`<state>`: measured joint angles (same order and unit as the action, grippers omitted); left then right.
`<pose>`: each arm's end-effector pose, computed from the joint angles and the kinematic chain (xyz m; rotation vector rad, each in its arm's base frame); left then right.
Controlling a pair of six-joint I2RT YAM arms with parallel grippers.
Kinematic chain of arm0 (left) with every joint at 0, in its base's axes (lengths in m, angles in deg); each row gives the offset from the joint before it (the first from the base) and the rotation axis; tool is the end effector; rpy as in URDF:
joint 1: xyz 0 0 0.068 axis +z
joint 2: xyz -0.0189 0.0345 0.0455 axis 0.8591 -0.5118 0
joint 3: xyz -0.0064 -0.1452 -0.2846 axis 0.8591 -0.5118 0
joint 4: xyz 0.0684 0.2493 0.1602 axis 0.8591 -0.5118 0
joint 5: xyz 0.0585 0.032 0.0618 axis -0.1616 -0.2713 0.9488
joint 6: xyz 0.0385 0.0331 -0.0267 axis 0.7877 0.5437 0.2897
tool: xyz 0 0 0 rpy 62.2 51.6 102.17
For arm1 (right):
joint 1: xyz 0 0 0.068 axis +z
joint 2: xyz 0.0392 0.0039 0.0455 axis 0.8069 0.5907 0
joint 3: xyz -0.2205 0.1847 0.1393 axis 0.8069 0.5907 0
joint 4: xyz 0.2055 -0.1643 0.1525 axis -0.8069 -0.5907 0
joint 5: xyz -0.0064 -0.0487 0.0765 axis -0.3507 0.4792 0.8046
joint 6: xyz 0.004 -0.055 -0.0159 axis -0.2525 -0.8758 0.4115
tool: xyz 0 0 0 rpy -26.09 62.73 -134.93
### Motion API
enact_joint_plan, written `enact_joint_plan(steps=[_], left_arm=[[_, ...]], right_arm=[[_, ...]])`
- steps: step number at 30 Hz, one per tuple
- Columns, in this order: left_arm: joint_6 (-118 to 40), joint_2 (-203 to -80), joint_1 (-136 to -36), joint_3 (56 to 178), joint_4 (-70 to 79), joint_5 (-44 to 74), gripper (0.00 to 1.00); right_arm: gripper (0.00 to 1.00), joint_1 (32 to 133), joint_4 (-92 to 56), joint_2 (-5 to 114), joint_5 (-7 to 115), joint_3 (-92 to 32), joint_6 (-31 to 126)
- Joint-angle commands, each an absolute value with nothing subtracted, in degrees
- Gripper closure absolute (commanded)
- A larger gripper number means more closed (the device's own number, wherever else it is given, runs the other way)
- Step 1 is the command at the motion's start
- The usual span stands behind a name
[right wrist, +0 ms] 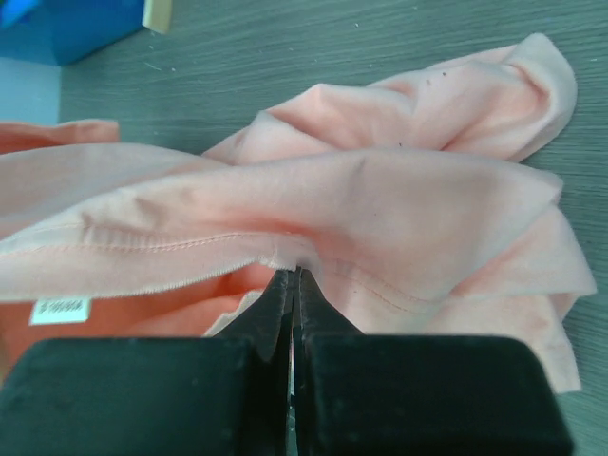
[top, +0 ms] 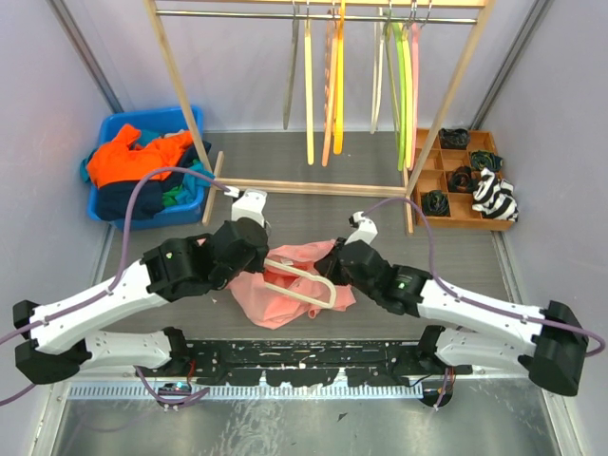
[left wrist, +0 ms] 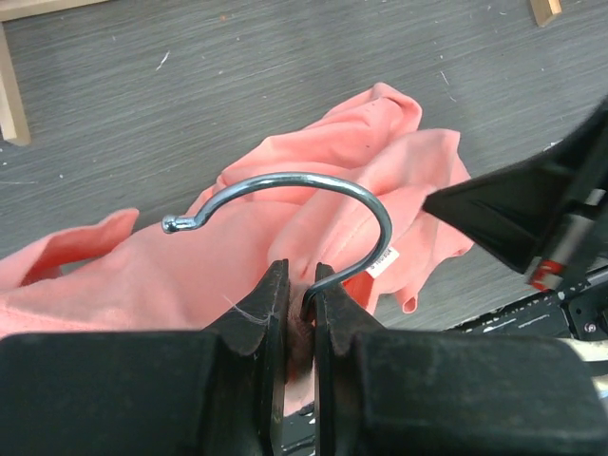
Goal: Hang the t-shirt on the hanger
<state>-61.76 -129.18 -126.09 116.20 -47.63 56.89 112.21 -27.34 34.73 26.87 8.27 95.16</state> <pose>0.1144 -0.2109 0.4202 0.3313 2.1595 -0.3286 0.1438 0.2083 0.2627 0.1223 2.2280 0.7772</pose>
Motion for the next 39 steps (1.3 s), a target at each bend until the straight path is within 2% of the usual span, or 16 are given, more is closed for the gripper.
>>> enact_joint_plan(steps=[1, 18, 31, 39], left_arm=[[-60.83, -127.01, -125.05, 114.70, -43.50, 59.58, 1.00], [-60.09, -124.10, -124.63, 108.37, -32.54, 73.55, 1.00], [-58.76, -124.67, -124.61, 105.82, -30.74, 76.00, 1.00], [-59.20, -125.86, -124.61, 106.26, -31.64, 76.46, 1.00]], right_arm=[[0.99, 112.03, -31.59, 28.06, 26.01, 8.13, 93.17], [0.99, 112.07, -40.15, 13.54, 40.16, 8.03, 95.03], [0.99, 112.09, -50.63, 8.60, 38.48, -0.45, 94.82], [0.99, 112.10, -53.66, 11.50, 36.56, -8.93, 92.01]])
